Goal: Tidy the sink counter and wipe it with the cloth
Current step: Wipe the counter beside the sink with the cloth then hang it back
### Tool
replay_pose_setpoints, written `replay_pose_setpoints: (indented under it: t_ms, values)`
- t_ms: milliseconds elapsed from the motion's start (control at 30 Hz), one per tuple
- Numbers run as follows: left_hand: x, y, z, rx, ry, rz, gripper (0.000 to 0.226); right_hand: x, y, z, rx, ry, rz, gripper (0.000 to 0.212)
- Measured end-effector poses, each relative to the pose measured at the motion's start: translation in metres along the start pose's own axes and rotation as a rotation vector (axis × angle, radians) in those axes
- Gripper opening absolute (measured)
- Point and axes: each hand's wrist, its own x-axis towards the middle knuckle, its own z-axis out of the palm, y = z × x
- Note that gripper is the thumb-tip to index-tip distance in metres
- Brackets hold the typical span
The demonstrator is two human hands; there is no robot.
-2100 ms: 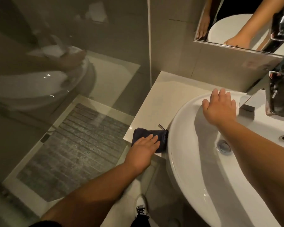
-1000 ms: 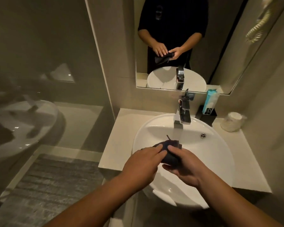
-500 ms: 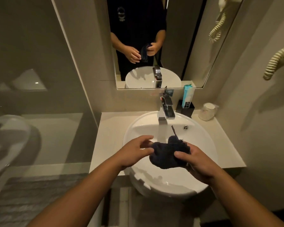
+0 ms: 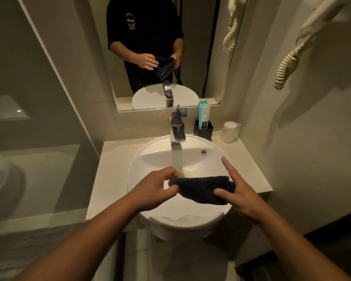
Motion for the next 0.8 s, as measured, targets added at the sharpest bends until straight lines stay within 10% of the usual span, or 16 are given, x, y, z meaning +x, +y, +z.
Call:
replay_pose_setpoints:
  t_ms: [233,800]
  values:
    - [-0.027,0.049,0.056,0.062,0.136,-0.004,0.009,-0.033,0.036,-0.052,-0.298,-0.097,-0.117,0.012]
    - [-0.109,-0.006,0.127,-0.054,0.114,-0.404,0.009,-0.037,0.109,-0.006,-0.440,-0.334,-0.074,0.021]
